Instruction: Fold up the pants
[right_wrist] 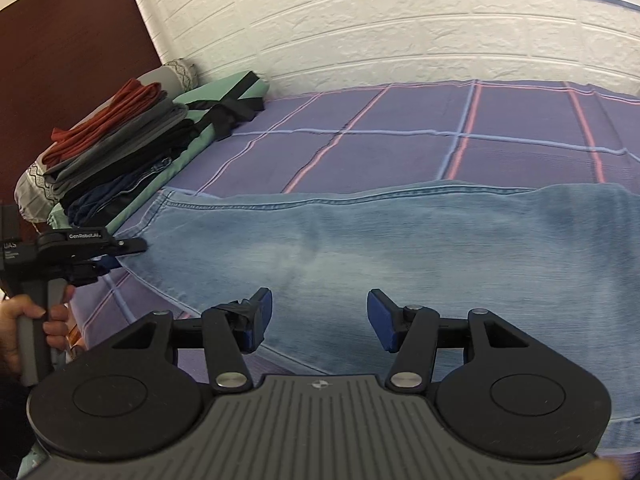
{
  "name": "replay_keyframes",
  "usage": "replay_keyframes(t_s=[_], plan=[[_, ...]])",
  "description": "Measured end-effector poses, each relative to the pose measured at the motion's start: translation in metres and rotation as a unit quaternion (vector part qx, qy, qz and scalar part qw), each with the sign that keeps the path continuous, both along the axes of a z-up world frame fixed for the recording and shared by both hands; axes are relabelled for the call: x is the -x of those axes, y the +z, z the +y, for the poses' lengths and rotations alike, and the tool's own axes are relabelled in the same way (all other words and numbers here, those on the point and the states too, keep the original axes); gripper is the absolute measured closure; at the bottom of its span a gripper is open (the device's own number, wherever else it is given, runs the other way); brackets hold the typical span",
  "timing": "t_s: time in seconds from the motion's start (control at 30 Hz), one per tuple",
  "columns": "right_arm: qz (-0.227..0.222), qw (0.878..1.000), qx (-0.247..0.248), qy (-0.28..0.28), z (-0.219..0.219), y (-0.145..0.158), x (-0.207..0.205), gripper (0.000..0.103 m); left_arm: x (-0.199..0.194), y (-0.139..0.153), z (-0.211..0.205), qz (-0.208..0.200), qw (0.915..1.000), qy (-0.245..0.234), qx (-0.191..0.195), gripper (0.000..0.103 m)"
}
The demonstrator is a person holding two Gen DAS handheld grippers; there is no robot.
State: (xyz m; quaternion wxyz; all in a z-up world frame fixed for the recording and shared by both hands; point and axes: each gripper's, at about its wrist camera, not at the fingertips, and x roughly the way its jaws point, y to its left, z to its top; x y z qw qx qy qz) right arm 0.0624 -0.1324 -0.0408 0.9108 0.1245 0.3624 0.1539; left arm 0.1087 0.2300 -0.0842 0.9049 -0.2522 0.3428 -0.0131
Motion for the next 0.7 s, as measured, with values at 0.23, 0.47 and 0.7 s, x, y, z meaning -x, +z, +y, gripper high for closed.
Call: replay_keyframes(t_s=[0.23, 0.47, 0.7], plan=[[0.009, 1.0, -0.008, 0.009, 0.016, -0.009, -0.014, 0.074, -0.002, -0.002, -0.011, -0.03, 0.9988, -0.005, 0.039, 0.0], [-0.003, 1.0, 0.008, 0.011, 0.029, -0.02, -0.018, 0.086, -0.002, 0.003, -0.03, -0.033, 0.999, 0.009, -0.03, 0.0], [0.001, 1.0, -0.02, 0.009, 0.02, -0.017, -0.015, 0.086, 0.012, 0.042, -0.036, -0.104, 0.9944, 0.001, 0.016, 0.0]])
